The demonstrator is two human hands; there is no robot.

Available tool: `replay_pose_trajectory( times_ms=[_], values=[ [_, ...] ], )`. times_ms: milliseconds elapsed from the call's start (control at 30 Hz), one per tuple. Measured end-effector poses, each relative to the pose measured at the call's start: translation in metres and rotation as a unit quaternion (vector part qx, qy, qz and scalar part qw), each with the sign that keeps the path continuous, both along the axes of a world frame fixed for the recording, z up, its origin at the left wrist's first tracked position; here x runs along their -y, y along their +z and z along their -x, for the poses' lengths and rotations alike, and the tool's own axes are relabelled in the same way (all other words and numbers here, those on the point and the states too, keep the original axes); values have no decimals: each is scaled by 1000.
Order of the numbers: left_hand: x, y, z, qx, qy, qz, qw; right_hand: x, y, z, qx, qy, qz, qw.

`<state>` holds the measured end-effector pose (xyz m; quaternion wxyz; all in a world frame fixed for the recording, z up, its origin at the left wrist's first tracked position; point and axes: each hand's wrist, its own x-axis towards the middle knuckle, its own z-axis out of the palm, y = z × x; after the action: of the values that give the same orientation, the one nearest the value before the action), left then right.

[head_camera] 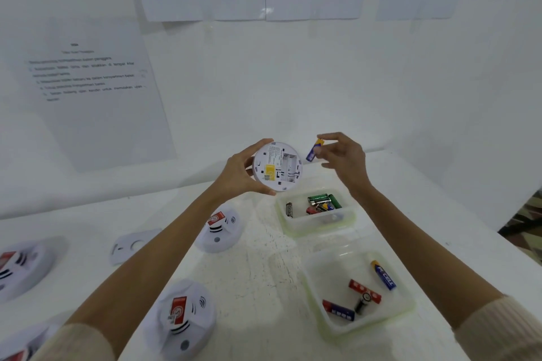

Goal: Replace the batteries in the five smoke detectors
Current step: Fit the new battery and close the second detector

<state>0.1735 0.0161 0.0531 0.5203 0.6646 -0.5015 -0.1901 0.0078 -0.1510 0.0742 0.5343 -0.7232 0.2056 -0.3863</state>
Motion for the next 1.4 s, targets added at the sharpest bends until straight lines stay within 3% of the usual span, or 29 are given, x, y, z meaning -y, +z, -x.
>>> replay_pose_trajectory(
  times_ms=[67,200,333,400,500,633,800,933,1200,1267,1400],
  values=[
    [1,1,2,4,-1,4,1000,-8,7,-2,38,26,-23,999],
    [3,5,7,21,1,21,1000,-21,2,-11,-24,30,115,993],
    [1,7,8,38,9,35,999,-26,-4,-17,-42,-3,180,983],
    [1,7,9,43,9,38,998,-28,-2,-19,-33,-6,143,989],
    [1,6,11,51,14,40,998,-33,3,-19,-36,31,8,999],
    [-2,1,12,55,12,33,998,-31,7,-14,-54,91,-137,985],
    [-2,0,14,65,5,27,998,-26,10,-9,-62,114,-226,966],
    [0,3,16,56,-1,27,998,-23,8,-10,-48,107,-250,961],
    [-1,-1,18,44,1,16,999,-26,-9,-11,-38,75,-150,985],
    [-2,1,17,32,3,19,999,-26,-17,-11,-39,68,-178,981],
    [-7,10,11,0,5,27,1000,-17,-38,-4,-144,93,-217,961]
  ],
)
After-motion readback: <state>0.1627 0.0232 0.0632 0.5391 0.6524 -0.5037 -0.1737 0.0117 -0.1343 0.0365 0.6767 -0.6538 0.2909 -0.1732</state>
